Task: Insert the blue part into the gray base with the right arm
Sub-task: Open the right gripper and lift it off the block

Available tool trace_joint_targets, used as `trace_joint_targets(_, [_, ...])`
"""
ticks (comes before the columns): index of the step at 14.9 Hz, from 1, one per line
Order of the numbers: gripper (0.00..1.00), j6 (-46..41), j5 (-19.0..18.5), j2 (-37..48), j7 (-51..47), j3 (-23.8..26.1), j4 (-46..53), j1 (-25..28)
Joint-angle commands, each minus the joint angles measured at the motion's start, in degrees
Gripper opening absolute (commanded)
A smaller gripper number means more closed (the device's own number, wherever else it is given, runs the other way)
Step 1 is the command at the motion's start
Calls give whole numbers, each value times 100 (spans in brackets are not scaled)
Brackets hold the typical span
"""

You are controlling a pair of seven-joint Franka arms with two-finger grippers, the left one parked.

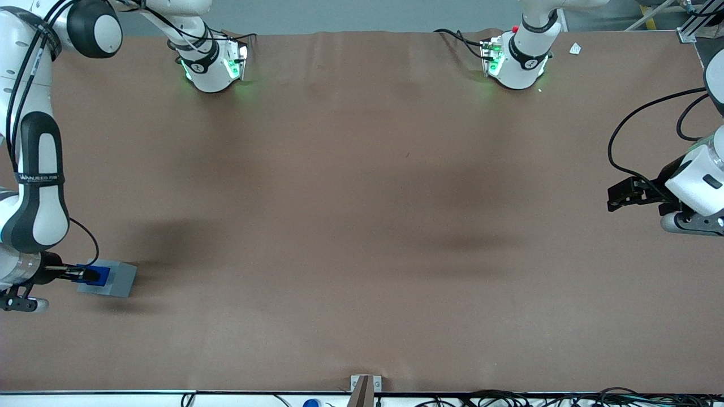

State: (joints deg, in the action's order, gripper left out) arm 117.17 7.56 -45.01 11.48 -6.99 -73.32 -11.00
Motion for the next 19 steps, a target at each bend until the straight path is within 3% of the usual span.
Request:
trace_joint_targets(1, [16,87,52,-8,-41,75,-130,-60])
trace_joint_targets(2, [55,87,61,-16,-41,83,-130,-77])
trace_joint_targets(3, [77,95,70,-16,-41,83,-130,-86])
trace_joint_targets(4, [94,104,70,-16,-41,83,-130,-95])
trace_joint_targets(5, [100,96,61,-8,-15,83,-122,-104])
trace_joint_targets(11, [100,-140,0,483,38,92,-69,-25])
trace_joint_targets(16, [100,-1036,-114,1572,12,83,-60,98])
trace_joint_targets(19, [100,-2177,-517,2153,-41,75,-51,579])
